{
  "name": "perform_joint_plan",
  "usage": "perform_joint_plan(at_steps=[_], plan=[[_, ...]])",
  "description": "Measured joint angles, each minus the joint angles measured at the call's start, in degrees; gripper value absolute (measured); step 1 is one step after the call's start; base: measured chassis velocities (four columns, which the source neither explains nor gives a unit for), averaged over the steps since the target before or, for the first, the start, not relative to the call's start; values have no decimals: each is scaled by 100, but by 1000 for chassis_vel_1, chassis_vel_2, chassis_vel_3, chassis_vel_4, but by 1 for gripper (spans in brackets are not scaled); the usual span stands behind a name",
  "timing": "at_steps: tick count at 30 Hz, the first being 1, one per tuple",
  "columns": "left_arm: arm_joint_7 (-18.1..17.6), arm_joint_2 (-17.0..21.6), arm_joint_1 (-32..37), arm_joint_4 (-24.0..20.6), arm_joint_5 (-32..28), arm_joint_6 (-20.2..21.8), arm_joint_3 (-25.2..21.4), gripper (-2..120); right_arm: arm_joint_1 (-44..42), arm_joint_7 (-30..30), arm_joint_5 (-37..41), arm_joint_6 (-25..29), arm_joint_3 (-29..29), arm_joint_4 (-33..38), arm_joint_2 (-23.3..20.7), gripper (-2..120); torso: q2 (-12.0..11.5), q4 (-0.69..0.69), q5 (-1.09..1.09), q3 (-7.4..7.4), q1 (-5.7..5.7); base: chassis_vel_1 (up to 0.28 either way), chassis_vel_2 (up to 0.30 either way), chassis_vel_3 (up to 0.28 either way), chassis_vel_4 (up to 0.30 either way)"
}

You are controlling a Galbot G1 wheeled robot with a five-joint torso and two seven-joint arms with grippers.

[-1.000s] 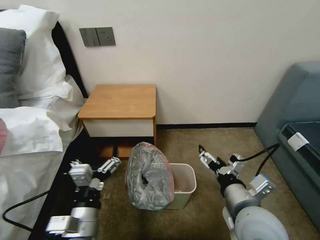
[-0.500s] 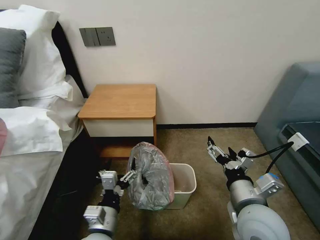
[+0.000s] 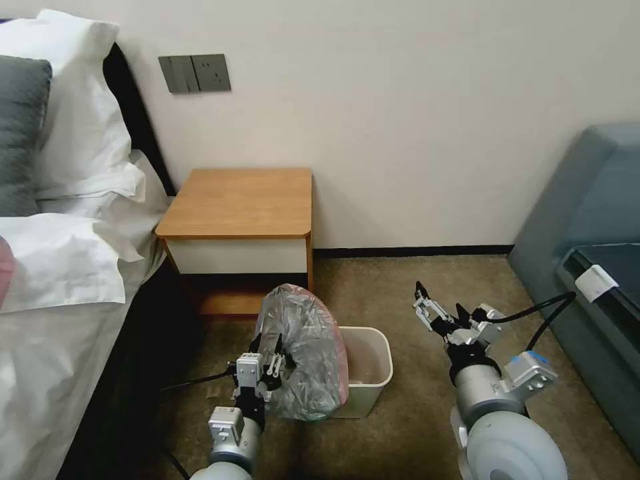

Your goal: Pick up the garbage bag from the table and place it over the trash can.

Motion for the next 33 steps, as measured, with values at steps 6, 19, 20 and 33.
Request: perform_joint_plan(at_steps=[6, 19, 20, 33], plan=[[-26, -21, -19, 127, -111, 43, 29, 46, -44, -43, -42, 33, -46, -20, 19, 100, 0, 0, 0, 0, 0, 0, 0, 0, 0], [-46, -115, -222, 355, -200, 161, 311, 46, -160, -69, -117, 65, -50, 24, 27, 100, 0, 0, 0, 0, 0, 0, 0, 0, 0], [-75, -125, -242, 367, -200, 190, 334, 46, -173, -70, -129, 66, -49, 29, 29, 100, 0, 0, 0, 0, 0, 0, 0, 0, 0], [-514, 9, -678, 347, -613, 864, 428, 46, -277, -141, -311, 132, -109, -44, 103, 100, 0, 0, 0, 0, 0, 0, 0, 0, 0]])
